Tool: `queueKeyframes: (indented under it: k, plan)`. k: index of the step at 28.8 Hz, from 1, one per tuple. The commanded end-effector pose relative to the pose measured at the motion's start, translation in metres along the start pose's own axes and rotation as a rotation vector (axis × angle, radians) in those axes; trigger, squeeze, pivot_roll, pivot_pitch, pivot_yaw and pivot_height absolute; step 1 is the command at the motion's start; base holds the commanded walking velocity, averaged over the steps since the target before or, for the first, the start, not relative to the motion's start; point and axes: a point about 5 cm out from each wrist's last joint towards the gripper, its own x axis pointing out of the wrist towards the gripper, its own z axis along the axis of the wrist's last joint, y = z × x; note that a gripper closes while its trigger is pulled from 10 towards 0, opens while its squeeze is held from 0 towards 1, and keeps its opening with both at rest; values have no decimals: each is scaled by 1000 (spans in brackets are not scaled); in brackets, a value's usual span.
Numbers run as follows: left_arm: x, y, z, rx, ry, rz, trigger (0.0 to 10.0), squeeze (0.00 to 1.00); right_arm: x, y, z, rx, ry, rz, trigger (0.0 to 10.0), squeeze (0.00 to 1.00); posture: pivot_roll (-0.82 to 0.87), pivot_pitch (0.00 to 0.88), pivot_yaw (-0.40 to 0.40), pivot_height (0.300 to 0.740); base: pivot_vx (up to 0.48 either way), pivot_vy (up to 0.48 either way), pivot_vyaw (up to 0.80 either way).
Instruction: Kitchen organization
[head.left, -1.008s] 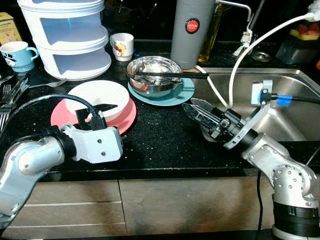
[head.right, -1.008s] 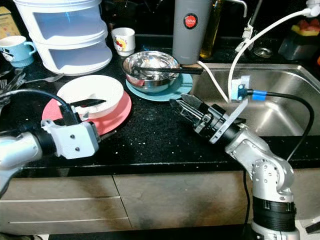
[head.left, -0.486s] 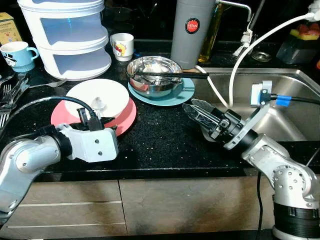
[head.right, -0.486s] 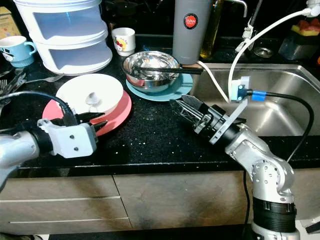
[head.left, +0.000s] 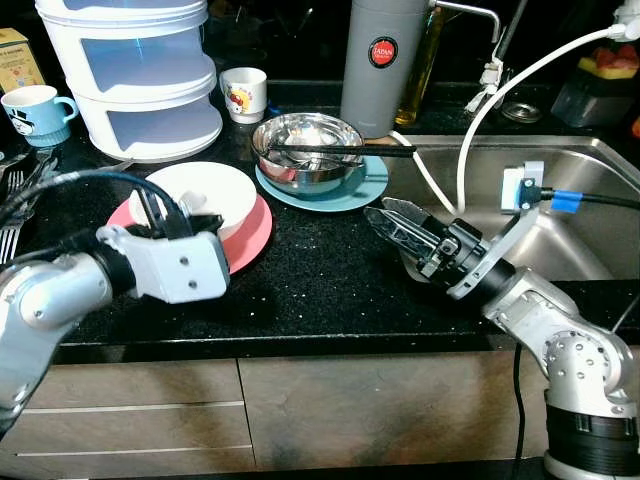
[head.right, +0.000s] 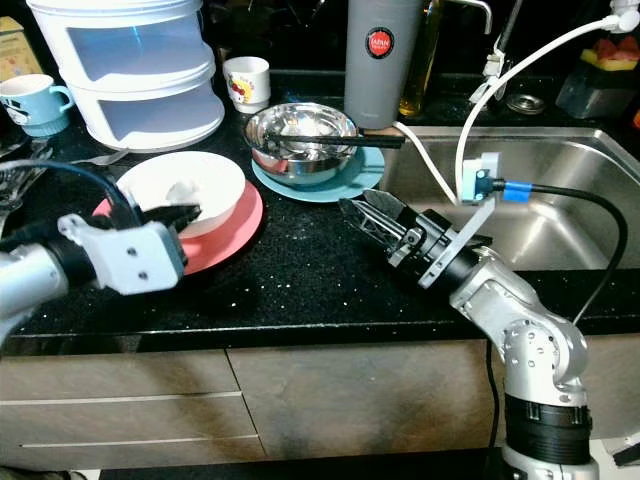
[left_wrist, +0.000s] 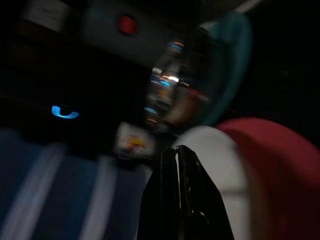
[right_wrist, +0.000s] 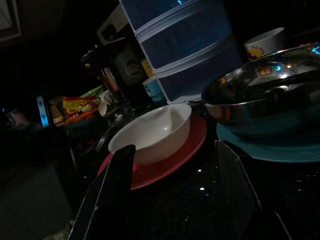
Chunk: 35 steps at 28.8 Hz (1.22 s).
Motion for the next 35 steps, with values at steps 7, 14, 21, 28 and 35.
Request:
queueKeyframes:
  k: [7, 14, 21, 28, 35]
  plan:
    - [2, 39, 19, 96, -49, 234, 0, 0, 5, -12, 4, 13, -64, -105, 10000, 0, 103, 0, -30, 740, 0, 0, 0]
    - [6, 56, 39, -101, -188, 380, 0, 0, 8, -23, 1, 36, -73, -197, 10000, 0, 105, 0, -22, 740, 0, 0, -343]
    - [14, 64, 60, -300, -336, 468, 0, 0, 5, -35, 3, 37, -113, -296, 10000, 0, 105, 0, -12, 740, 0, 0, -800]
    - [24, 74, 76, -329, -423, 466, 0, 0, 5, -39, 2, 25, -128, -335, 10000, 0, 102, 0, -5, 740, 0, 0, -800]
    - [39, 77, 84, -374, -492, 452, 0, 0, 6, -37, 1, 21, -121, -337, 10000, 0, 90, 0, -4, 740, 0, 0, -800]
